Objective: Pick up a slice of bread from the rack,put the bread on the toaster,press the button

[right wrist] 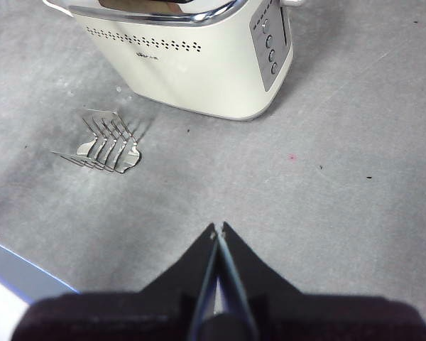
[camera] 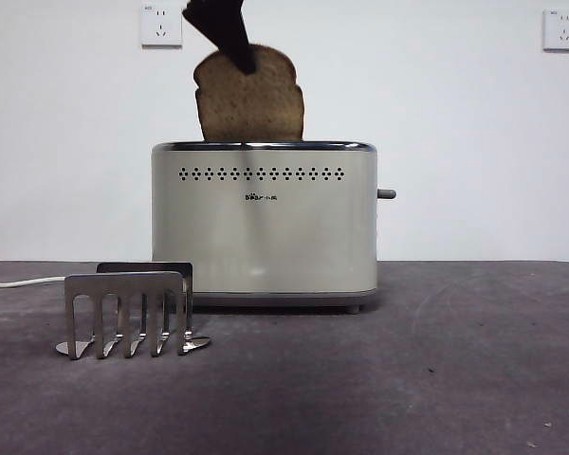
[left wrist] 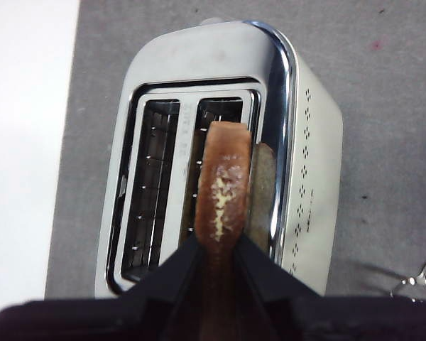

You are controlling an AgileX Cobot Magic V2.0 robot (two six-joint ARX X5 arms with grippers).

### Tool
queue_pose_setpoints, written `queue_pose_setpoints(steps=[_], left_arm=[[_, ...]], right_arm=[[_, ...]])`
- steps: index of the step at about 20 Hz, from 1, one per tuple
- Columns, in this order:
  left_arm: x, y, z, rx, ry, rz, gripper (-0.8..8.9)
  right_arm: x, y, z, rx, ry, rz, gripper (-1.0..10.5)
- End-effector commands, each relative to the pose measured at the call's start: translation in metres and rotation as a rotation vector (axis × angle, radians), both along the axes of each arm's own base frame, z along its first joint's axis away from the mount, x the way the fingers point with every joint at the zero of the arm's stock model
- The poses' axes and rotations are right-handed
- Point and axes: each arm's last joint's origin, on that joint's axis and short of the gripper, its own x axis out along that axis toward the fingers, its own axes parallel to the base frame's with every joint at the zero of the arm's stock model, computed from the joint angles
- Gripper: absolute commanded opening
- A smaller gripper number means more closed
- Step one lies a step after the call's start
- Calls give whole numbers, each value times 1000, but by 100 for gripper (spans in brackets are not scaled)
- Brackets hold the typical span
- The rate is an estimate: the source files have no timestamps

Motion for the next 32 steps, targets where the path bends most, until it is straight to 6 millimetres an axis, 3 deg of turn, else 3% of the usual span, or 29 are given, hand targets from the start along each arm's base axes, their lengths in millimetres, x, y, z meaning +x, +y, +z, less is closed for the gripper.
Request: queue_pose_setpoints(steps=[1, 11, 18, 19, 22, 26, 32], left_arm=[[13, -1, -10, -2, 11, -2, -11], [50, -13, -57, 18, 74, 14, -9], [54, -13, -55, -49, 61, 72, 8], [54, -14, -54, -51, 59, 71, 65], [51, -13, -48, -79, 55, 93, 350], [42, -8, -31, -129, 33, 127, 356], [13, 8, 15, -279, -13, 193, 356]], right_arm=[[0, 0, 1, -4, -8, 9, -12], [19, 2, -3, -11, 1, 11, -12], [45, 4, -8, -8, -13, 12, -12], [50, 4, -9, -8, -19, 12, -12], [64, 5, -12, 0, -27, 6, -12], [81, 6, -16, 14, -49, -5, -12], [114, 9, -16, 95, -152, -36, -12]])
